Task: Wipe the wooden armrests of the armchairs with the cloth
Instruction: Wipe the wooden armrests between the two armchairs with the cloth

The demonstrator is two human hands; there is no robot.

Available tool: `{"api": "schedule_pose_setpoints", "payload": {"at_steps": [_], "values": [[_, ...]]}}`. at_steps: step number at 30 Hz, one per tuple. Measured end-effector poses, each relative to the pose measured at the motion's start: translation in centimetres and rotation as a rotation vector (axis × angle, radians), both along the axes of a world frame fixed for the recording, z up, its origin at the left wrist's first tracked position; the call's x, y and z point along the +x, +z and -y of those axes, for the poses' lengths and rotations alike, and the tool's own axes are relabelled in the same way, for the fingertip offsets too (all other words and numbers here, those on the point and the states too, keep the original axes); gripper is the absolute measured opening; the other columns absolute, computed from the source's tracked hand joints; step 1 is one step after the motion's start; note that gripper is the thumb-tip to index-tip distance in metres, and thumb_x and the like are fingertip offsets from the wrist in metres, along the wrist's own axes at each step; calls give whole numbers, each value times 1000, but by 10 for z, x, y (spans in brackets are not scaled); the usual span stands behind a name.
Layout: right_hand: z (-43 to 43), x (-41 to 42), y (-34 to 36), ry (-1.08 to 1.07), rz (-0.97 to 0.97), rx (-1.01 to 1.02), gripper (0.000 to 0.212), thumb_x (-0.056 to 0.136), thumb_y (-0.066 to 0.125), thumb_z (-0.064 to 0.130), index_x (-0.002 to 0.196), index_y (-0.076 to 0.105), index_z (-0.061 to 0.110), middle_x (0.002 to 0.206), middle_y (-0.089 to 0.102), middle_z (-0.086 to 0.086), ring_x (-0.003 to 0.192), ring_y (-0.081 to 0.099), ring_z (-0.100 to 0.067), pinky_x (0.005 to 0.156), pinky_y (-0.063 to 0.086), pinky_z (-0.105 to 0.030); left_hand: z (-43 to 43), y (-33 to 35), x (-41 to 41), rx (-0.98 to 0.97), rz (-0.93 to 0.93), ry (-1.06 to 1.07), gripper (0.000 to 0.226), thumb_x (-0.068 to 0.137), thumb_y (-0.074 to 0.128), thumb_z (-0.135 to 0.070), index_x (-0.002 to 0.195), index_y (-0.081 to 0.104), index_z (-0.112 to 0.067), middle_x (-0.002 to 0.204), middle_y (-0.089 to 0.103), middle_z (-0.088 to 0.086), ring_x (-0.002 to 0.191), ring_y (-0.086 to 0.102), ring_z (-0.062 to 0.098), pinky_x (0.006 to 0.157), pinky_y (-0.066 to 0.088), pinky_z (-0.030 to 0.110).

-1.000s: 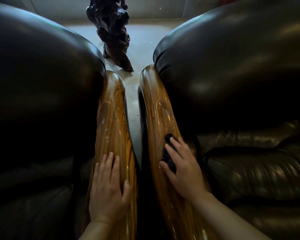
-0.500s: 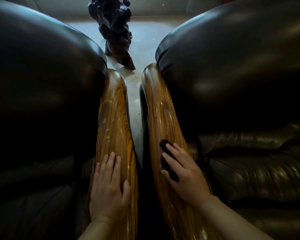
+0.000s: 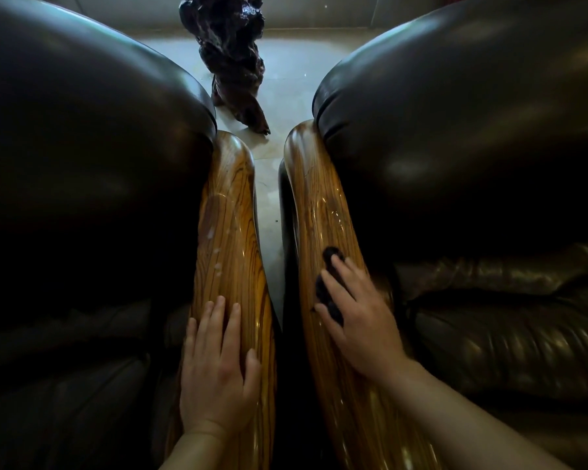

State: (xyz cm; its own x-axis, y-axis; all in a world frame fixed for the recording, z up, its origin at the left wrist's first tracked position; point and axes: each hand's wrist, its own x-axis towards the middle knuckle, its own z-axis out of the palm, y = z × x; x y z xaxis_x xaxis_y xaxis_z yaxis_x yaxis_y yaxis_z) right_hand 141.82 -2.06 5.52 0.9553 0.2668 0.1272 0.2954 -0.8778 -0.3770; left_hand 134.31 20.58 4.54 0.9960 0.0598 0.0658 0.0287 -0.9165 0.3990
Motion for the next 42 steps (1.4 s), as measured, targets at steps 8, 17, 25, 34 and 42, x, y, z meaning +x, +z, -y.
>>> {"api": "schedule_pose_setpoints", "payload": {"at_steps": [8,17,25,34,42], "values": [[-21,78,14,-374,-107,162,58,100,46,42,150,35,15,161,26,-5,150,15,-23,121,17,-40,0,-1,0,-2,13,-13,66,87,40,-37,148,34,-12,158,29,11,148,18,22,120,14,50],[10,55,8,-98,-26,70,56,97,47,43,146,42,16,157,35,-2,149,23,-18,118,29,-46,-2,-6,2,3,-4,-24,68,88,41,-39,150,27,-17,160,23,7,150,12,19,120,11,48],[-34,155,19,-198,-37,-13,66,97,44,53,150,35,15,162,25,-8,150,15,-26,121,17,-41,-2,-1,2,25,7,-25,67,85,44,-35,148,34,-13,158,29,10,149,15,20,119,15,50],[12,80,15,180,-13,-7,58,96,41,54,146,43,26,159,32,7,149,20,-11,119,26,-44,-3,-3,2,12,-33,-38,68,86,42,-38,149,31,-15,159,26,8,149,15,21,120,12,49],[-40,181,24,-136,-40,-70,60,97,49,48,149,40,18,161,29,-2,150,18,-23,122,17,-42,-2,-3,3,6,-10,-37,66,85,43,-37,146,38,-11,156,32,10,147,24,25,117,18,53]]}}
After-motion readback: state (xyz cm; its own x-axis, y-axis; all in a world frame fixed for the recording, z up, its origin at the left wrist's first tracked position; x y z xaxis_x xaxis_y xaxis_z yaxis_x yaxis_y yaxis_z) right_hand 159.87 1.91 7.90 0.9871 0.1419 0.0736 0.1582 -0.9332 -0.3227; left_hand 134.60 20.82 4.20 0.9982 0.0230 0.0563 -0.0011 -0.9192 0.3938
